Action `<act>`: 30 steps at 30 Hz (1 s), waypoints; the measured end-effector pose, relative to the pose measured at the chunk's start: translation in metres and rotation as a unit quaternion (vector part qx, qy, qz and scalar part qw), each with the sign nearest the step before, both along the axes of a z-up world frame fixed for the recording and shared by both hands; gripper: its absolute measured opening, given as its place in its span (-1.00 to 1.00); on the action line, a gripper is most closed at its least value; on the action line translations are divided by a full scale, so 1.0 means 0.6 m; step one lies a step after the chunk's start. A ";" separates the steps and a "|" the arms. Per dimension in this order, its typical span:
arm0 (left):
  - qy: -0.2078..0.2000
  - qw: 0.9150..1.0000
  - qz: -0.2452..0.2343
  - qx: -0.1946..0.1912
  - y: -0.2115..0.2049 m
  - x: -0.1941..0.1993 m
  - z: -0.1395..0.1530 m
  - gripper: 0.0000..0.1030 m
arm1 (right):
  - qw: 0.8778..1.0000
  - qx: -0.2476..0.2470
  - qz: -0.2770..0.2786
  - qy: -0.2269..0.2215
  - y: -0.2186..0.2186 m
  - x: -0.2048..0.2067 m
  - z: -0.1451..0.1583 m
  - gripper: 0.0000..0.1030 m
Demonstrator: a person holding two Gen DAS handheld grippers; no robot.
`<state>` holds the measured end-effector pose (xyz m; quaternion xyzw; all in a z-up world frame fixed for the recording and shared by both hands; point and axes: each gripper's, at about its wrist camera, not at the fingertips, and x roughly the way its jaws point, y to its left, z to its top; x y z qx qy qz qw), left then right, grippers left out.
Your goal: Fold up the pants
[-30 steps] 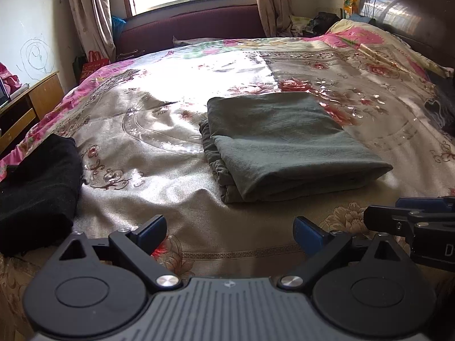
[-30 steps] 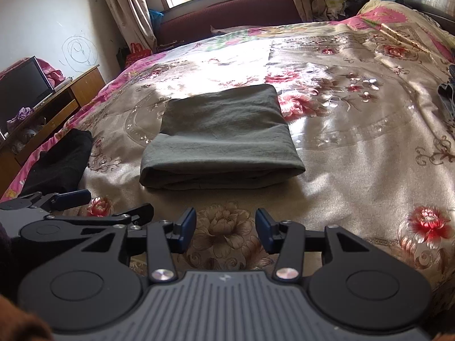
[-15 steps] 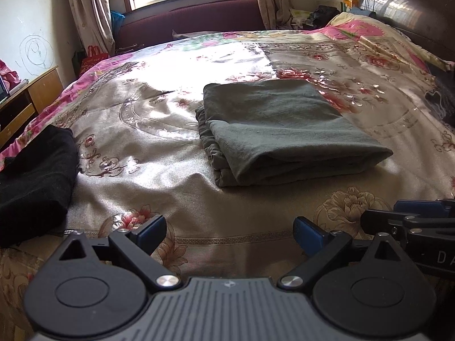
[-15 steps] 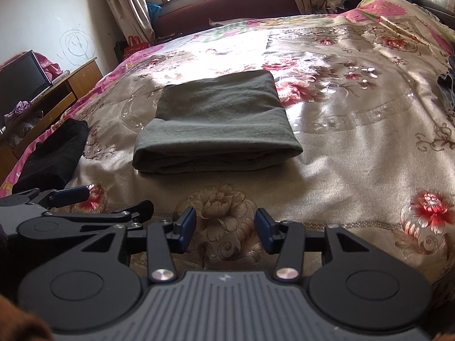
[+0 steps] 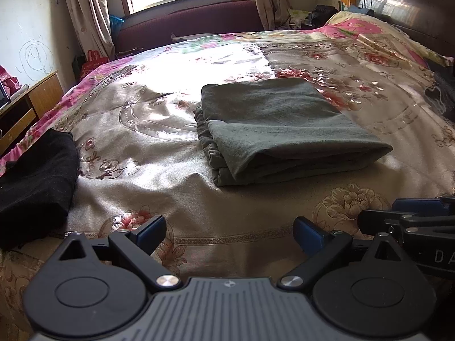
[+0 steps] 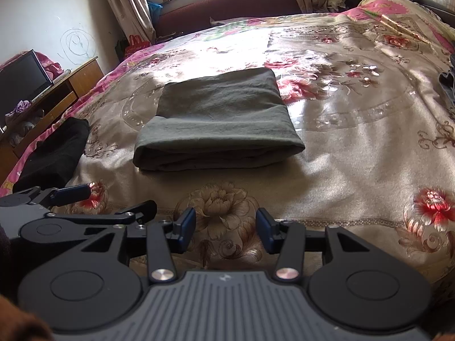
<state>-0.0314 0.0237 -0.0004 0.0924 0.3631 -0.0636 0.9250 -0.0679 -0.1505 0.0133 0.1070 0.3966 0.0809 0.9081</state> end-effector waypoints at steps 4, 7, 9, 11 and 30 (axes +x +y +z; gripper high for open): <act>-0.001 1.000 -0.003 0.006 -0.003 -0.002 -0.002 1.00 | 1.000 0.002 -0.001 0.001 -0.001 0.001 -0.001 -0.07; -0.001 1.000 -0.001 0.006 -0.003 -0.001 -0.002 1.00 | 1.000 0.003 0.001 0.001 -0.001 0.001 -0.001 -0.07; -0.002 1.000 -0.001 0.006 -0.004 -0.001 -0.001 1.00 | 1.000 0.003 0.001 0.001 -0.001 0.000 -0.001 -0.07; -0.002 1.000 -0.002 0.007 -0.004 -0.001 0.000 1.00 | 1.000 0.003 0.001 0.000 -0.001 0.000 -0.001 -0.06; -0.001 1.000 -0.001 0.006 -0.002 0.000 -0.001 1.00 | 1.000 0.003 0.001 0.003 0.001 0.000 -0.004 -0.05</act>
